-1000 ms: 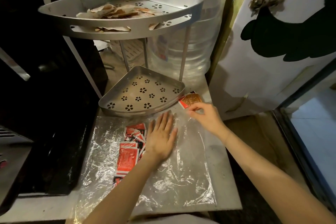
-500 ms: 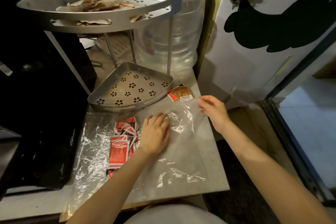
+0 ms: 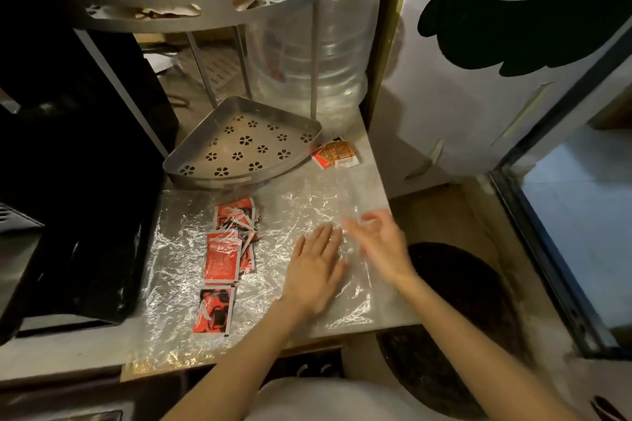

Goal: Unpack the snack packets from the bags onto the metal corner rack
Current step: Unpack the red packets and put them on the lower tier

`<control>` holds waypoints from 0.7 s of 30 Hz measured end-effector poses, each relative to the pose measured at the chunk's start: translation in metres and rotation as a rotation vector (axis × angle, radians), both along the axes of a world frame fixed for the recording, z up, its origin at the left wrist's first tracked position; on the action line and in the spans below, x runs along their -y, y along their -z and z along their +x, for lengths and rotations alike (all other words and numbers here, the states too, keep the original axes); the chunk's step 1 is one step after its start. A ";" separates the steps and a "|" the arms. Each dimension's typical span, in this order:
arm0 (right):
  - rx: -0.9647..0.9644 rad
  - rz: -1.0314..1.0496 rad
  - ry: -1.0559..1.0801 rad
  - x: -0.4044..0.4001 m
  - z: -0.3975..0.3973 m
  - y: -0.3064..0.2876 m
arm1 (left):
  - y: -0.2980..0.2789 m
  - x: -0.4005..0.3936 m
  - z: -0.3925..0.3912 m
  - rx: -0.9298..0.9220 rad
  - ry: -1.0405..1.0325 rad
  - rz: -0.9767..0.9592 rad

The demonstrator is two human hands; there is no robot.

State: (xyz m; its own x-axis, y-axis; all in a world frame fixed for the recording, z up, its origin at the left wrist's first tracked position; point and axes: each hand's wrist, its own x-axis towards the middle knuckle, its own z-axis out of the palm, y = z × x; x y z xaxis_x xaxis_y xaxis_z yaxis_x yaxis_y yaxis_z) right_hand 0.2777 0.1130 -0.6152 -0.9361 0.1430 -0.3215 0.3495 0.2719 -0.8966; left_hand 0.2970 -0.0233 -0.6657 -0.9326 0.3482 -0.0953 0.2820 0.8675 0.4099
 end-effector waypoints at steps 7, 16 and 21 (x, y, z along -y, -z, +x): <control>-0.003 0.173 -0.058 0.003 0.015 0.018 | 0.005 0.000 0.004 -0.017 -0.007 0.036; 0.030 -0.009 0.057 -0.074 -0.003 0.004 | 0.008 0.002 0.008 -0.043 0.032 0.065; 0.083 0.138 -0.081 -0.096 -0.016 0.000 | 0.007 0.002 0.010 -0.067 0.060 0.005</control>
State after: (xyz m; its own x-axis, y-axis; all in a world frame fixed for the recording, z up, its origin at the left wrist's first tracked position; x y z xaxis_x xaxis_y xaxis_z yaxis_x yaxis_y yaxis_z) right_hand 0.2616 0.2090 -0.6152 -0.9175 0.1162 -0.3804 0.3924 0.4208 -0.8179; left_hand 0.3074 -0.0252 -0.6731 -0.9141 0.4044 -0.0311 0.3609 0.8460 0.3925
